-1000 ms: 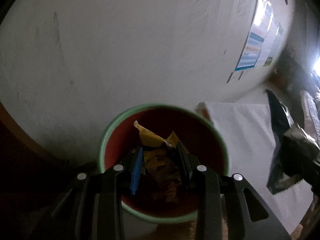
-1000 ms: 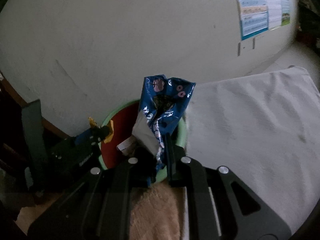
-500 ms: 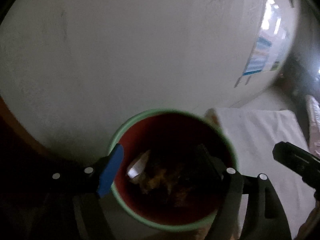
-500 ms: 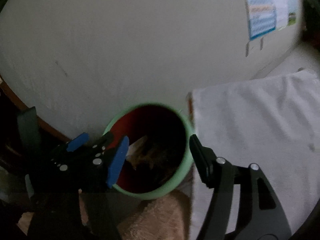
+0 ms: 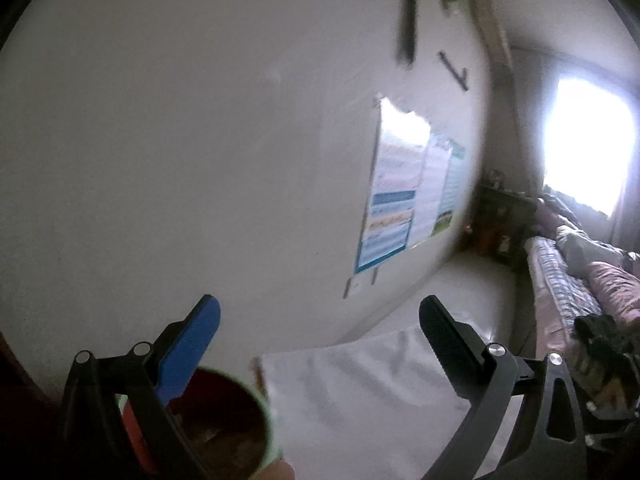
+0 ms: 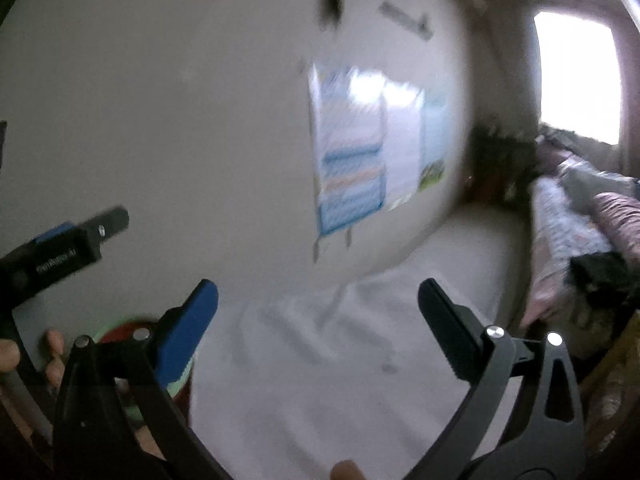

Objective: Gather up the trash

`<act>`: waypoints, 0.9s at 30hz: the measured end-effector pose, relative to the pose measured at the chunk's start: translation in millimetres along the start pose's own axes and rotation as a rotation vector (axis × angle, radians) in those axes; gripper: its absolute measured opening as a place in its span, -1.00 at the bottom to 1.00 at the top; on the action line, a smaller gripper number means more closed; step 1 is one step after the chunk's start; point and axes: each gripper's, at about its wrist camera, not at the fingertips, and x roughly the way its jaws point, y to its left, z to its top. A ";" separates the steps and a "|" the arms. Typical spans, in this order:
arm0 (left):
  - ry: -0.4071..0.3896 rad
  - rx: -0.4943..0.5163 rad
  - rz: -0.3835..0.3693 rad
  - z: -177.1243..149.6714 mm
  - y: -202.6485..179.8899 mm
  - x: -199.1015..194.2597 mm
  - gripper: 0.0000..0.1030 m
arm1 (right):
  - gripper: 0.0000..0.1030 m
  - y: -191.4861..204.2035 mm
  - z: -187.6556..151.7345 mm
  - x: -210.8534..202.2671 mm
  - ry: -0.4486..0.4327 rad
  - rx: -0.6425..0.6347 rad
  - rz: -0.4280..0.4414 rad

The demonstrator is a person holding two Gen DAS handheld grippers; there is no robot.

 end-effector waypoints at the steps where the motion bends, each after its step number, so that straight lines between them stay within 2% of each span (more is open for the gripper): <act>1: -0.006 0.022 0.002 1.8 -7.7 -4.9 0.85 | 0.92 -8.1 2.4 -4.8 -0.037 0.013 -0.025; 4: -0.017 0.077 -0.002 3.6 -33.2 -13.9 0.85 | 0.92 -25.8 0.3 -21.8 -0.148 0.046 -0.064; 7: -0.010 0.081 -0.006 5.0 -43.6 -17.9 0.85 | 0.92 -38.5 -0.6 -26.0 -0.127 0.062 -0.082; 10: -0.012 0.073 0.024 3.2 -48.7 -18.1 0.85 | 0.92 -48.2 -6.2 -25.8 -0.115 0.092 -0.099; 14: 0.008 0.106 0.029 -0.9 -58.1 -17.2 0.85 | 0.91 -60.6 -16.0 -16.2 -0.048 0.080 -0.099; 22: 0.032 0.164 0.006 -2.9 -73.6 -15.1 0.85 | 0.91 -63.5 -23.5 -13.4 -0.010 0.115 -0.094; 27: 0.035 0.141 0.010 -3.7 -70.2 -14.3 0.85 | 0.91 -57.7 -23.2 -17.5 -0.004 0.122 -0.100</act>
